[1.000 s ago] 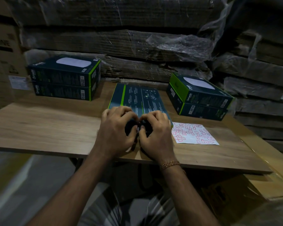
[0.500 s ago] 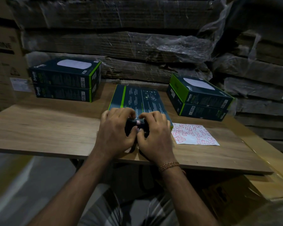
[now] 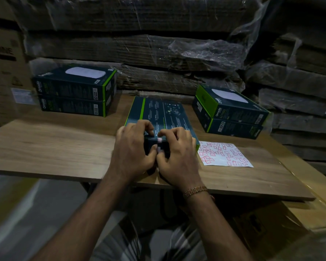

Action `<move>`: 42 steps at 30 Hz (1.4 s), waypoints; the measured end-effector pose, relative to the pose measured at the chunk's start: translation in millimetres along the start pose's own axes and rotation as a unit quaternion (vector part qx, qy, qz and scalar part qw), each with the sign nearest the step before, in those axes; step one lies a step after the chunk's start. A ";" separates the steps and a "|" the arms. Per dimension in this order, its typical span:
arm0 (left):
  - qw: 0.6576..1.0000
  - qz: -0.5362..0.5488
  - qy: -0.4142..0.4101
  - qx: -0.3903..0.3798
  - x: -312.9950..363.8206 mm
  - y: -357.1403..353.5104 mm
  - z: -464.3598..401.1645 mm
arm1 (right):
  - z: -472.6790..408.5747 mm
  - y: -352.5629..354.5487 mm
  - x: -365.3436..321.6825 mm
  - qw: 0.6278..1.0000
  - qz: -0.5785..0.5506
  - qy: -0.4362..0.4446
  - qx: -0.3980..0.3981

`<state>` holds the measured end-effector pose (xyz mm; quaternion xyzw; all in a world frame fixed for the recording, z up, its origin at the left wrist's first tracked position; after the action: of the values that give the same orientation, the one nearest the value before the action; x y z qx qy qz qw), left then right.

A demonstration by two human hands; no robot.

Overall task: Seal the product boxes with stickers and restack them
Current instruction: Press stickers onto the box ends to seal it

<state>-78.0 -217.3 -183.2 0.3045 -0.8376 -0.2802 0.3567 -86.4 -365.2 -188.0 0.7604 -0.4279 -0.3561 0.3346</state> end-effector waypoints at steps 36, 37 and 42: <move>0.999 -0.014 0.016 0.039 -5.8 -2.9 -4.5 | -5.8 0.2 16.8 0.990 -0.126 -0.024 0.059; 0.999 -0.014 0.017 0.038 -5.7 -3.2 -4.6 | -5.7 0.8 16.2 0.990 -0.122 -0.024 0.061; 0.999 -0.010 0.020 0.033 -8.0 -4.3 -5.6 | -5.7 1.6 15.6 0.989 -0.131 -0.021 0.066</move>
<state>-67.9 -215.9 -186.3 0.3297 -0.8361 -0.2497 0.3602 -76.3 -378.6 -187.7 0.8225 -0.3539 -0.3842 0.2253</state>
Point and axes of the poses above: each hand's wrist, its own z-axis away from the middle knuckle, its own y-axis out of the back of the hand, x = y × z, the point moved 8 cm from there along -z, towards the middle knuckle, and after that the axes turned 13 degrees about -x, right-handed, at the moved point
